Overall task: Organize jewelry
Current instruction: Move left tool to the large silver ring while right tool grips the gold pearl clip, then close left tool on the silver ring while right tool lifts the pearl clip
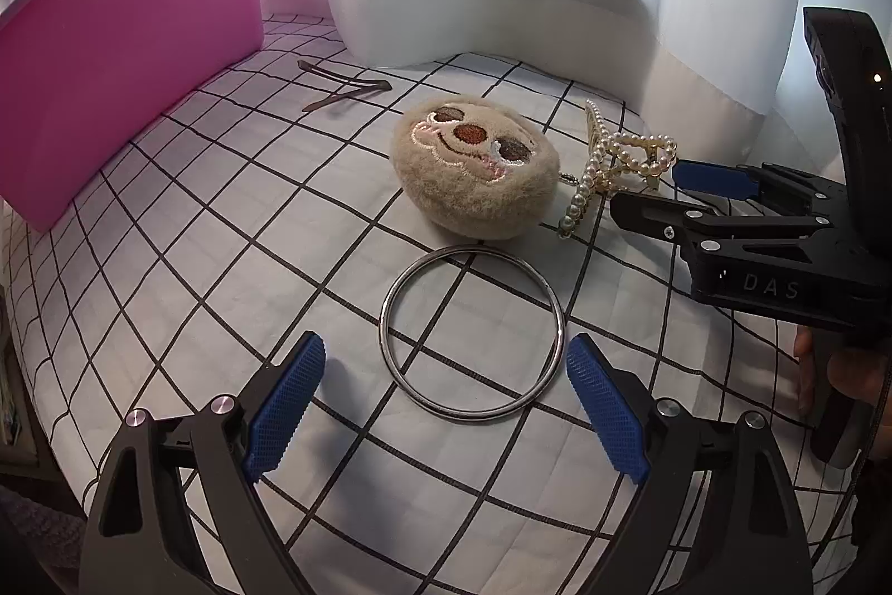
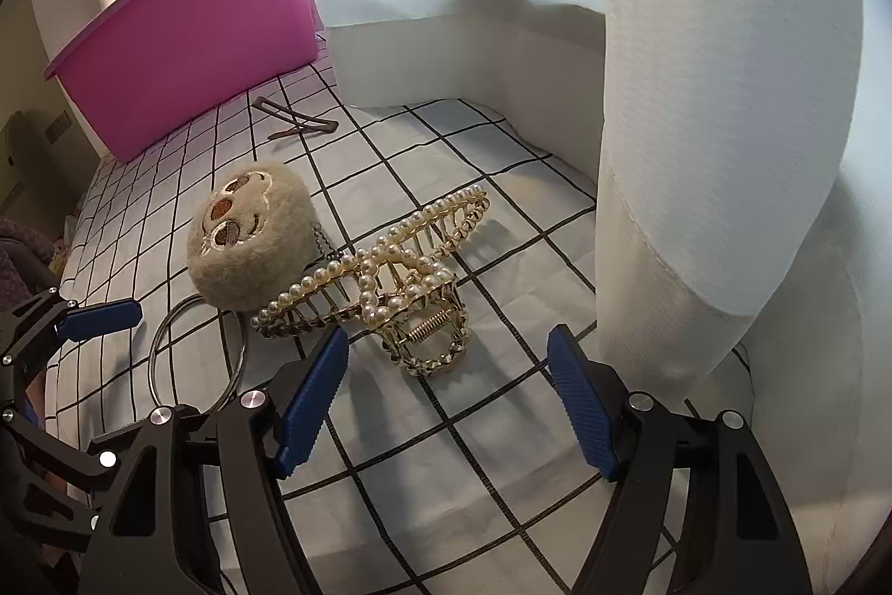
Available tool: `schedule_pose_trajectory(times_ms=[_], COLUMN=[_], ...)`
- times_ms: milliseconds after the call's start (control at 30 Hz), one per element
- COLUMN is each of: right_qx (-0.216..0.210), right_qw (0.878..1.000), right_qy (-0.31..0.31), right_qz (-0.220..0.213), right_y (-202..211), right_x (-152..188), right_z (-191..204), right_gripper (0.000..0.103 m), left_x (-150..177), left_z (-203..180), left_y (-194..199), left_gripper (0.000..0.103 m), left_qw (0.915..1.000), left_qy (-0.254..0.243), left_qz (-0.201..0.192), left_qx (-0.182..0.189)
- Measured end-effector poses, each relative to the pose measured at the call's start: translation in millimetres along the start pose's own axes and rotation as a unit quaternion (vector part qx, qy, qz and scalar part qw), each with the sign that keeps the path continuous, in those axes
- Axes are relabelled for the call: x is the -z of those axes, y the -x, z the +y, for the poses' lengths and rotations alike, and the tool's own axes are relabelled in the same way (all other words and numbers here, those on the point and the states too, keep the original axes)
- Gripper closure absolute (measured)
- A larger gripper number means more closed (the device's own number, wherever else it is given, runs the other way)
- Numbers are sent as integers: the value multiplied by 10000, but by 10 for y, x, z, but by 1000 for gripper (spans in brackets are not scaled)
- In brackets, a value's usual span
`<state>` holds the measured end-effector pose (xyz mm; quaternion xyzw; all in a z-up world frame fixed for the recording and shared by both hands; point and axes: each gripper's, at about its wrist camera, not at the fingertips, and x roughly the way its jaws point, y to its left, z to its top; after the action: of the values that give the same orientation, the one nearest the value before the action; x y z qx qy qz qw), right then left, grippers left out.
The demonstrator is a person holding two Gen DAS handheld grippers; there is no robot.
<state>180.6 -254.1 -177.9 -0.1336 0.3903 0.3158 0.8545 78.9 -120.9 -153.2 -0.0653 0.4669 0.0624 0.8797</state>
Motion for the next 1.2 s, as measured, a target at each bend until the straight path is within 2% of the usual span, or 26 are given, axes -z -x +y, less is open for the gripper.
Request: schedule_pose_trajectory(times_ms=[200, 500, 767, 867, 967, 1033, 1067, 1133, 1167, 1200], right_qx=[-18, -92, -120, -72, -37, -65, -72, 17, 71, 24], right_qw=[9998, 9987, 9982, 9980, 9979, 9979, 9979, 9977, 9977, 9980], right_qy=[182, 498, 588, 628, 641, 638, 645, 669, 679, 626], right_qz=[4, 46, 39, 28, 18, -2, -21, -46, -56, -53], right_y=[-71, -196, -216, -213, -202, -202, -197, -193, -189, -192], right_x=[-73, -164, -185, -172, -157, -160, -159, -161, -160, -163], right_z=[30, 74, 79, 97, 114, 128, 142, 177, 185, 178], right_gripper=[32, 32, 32, 33, 34, 43, 47, 67, 71, 72], left_x=[11, 15, -62, -38, -8, -3, -5, -7, -7, -1], left_z=[-32, -74, -76, -47, -39, -46, -47, -31, -25, -16], left_y=[-49, -100, -155, -123, -79, -58, -57, -52, -51, -45], left_gripper=[15, 5, 6, 11, 22, 32, 32, 32, 32, 32], left_qw=[9999, 9998, 9998, 9997, 9995, 9992, 9991, 9991, 9990, 9989], left_qy=[-49, -75, -99, -104, -143, -226, -240, -241, -241, -238], left_qz=[-19, -144, -130, -193, -283, -342, -344, -348, -359, -372], left_qx=[-93, -130, -74, -54, -27, 13, 28, 86, 118, 147])
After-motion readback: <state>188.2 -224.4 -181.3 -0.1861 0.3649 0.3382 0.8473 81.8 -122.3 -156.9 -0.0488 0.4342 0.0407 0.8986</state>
